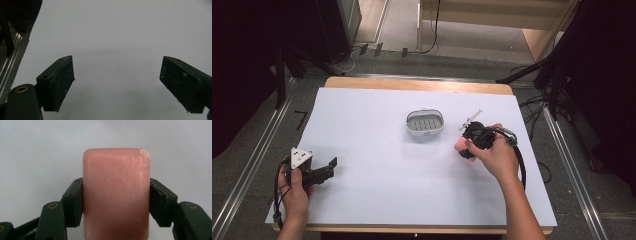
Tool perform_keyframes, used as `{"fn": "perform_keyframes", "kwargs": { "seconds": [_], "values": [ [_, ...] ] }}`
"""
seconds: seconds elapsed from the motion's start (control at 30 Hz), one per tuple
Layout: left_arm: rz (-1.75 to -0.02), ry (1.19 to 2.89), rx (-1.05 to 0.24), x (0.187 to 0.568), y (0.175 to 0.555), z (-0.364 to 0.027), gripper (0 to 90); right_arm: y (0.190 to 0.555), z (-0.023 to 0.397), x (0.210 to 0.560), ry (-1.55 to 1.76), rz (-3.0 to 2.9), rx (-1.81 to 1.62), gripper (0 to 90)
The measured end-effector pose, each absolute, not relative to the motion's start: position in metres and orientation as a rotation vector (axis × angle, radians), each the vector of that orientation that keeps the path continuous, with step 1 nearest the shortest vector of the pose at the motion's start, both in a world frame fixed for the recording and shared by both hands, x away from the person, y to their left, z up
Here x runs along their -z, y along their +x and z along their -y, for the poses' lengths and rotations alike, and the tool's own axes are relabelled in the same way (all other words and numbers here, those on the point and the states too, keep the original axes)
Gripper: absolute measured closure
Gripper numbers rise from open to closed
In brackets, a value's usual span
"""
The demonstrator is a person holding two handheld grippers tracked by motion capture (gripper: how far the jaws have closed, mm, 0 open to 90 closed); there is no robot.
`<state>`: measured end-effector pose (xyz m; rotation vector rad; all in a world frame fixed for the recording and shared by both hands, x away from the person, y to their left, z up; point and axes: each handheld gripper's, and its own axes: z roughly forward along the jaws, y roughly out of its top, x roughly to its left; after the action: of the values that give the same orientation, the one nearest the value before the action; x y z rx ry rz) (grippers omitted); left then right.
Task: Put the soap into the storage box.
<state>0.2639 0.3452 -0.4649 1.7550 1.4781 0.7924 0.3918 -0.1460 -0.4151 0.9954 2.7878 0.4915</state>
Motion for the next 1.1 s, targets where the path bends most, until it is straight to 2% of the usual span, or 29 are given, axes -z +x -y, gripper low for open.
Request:
{"fn": "perform_keyframes", "kwargs": {
  "seconds": [1.1],
  "values": [
    [-1.478, 1.757, -0.79, 0.465, 0.264, -0.345, 13.1, 0.405, 0.099, 0.403, 0.705, -2.881, -0.531, 38.5]
  ]
}}
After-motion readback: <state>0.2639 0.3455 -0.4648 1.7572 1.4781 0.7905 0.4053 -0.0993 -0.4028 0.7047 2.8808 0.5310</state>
